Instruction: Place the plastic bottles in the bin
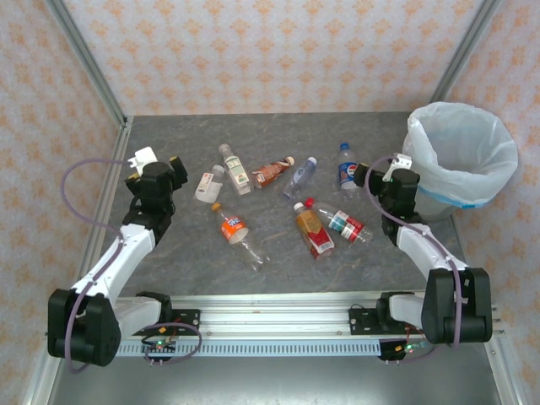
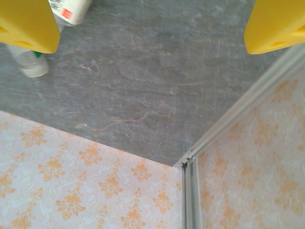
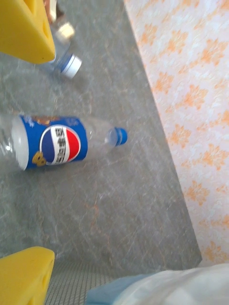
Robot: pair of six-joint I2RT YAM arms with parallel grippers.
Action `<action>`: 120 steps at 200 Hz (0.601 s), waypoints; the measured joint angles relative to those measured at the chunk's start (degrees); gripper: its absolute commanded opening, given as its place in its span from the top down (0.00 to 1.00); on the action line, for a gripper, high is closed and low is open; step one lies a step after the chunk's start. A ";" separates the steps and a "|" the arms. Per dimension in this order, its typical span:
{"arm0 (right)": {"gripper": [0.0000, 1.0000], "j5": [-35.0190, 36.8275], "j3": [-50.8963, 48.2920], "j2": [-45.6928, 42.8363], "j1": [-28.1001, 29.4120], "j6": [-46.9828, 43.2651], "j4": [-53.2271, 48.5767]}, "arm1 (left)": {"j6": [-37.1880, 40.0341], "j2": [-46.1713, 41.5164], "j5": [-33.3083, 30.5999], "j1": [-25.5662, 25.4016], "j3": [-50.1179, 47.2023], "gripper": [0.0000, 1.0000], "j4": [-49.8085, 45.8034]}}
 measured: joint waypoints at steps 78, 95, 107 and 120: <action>0.01 -10.29 0.57 -0.26 0.17 14.84 -2.45 | -32.24 -3.85 11.52 -10.29 2.32 0.00 -27.69; 0.01 -12.90 0.55 -0.26 0.55 16.06 -2.05 | -36.22 -2.86 15.54 -13.68 1.84 0.00 -30.10; 0.01 -14.36 0.55 -0.28 0.96 16.46 -1.38 | -37.92 -1.09 18.05 -15.78 1.84 0.00 -31.01; 0.01 -15.39 0.37 -0.79 1.55 16.48 -1.03 | -39.43 1.57 20.04 -17.75 1.99 0.00 -32.28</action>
